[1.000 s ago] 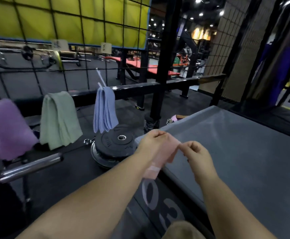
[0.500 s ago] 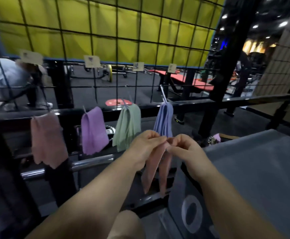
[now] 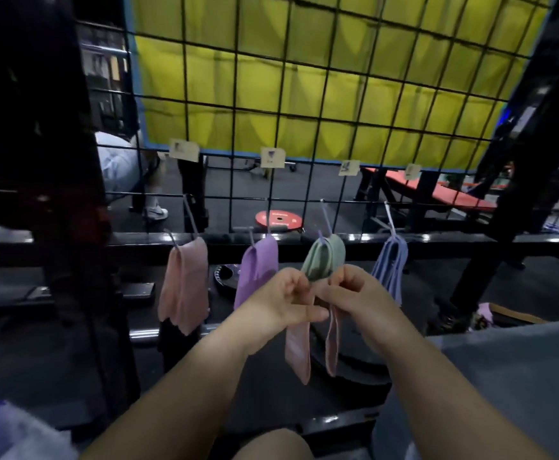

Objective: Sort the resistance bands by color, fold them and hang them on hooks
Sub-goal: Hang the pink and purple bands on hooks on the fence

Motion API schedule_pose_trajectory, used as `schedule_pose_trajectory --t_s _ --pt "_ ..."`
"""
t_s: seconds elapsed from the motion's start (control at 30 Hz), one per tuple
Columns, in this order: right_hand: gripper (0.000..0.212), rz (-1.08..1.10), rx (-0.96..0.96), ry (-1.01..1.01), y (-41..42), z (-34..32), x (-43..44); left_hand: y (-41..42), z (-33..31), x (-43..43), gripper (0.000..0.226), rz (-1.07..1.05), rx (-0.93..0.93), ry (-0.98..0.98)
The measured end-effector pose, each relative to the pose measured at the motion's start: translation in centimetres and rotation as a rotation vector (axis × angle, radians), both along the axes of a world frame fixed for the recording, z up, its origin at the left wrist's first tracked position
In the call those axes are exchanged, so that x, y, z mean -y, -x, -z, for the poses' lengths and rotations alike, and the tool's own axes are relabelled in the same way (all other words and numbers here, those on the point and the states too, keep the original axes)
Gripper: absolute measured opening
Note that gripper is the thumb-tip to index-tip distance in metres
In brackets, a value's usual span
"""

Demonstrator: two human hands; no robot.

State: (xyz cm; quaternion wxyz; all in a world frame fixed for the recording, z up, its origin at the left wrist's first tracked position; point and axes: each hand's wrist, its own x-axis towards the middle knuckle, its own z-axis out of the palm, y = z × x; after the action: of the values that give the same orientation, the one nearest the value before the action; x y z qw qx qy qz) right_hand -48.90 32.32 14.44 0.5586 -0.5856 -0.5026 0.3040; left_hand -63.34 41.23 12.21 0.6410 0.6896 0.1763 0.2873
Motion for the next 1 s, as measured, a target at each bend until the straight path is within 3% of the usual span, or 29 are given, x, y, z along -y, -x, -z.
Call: schedule_pose_trajectory --t_s 0.2,0.37,0.57,0.73,0.8,0.87,1.0 --pt "0.024 -0.142 -0.021 -0.055 3.1 -1.0 -2.8 5.1 -0.7 -1.1 0.031 -0.139 0.037 -0.018" --pt "0.025 -0.224 0.158 -0.021 5.6 -1.8 -4.6 10.0 -1.9 -1.7 0.022 -0.247 0.04 -0.11" --pt "0.02 -0.371 0.325 0.133 8.7 -3.4 -6.5 14.3 -2.9 -2.6 0.013 -0.43 -0.103 -0.258" --pt "0.027 -0.458 0.212 0.11 10.7 -4.7 -8.2 16.6 -4.1 -3.4 0.017 -0.519 0.005 -0.261" --pt "0.02 -0.462 0.154 0.053 11.5 -5.2 -8.9 17.3 -4.7 -3.9 0.015 -0.523 0.058 -0.222" --pt "0.009 -0.423 0.13 0.018 12.2 -5.7 -9.9 17.8 -5.3 -4.5 0.014 -0.54 0.077 -0.233" --pt "0.009 -0.315 0.067 0.004 13.7 -6.8 -11.9 17.9 -6.2 -5.9 0.008 -0.621 0.117 -0.237"
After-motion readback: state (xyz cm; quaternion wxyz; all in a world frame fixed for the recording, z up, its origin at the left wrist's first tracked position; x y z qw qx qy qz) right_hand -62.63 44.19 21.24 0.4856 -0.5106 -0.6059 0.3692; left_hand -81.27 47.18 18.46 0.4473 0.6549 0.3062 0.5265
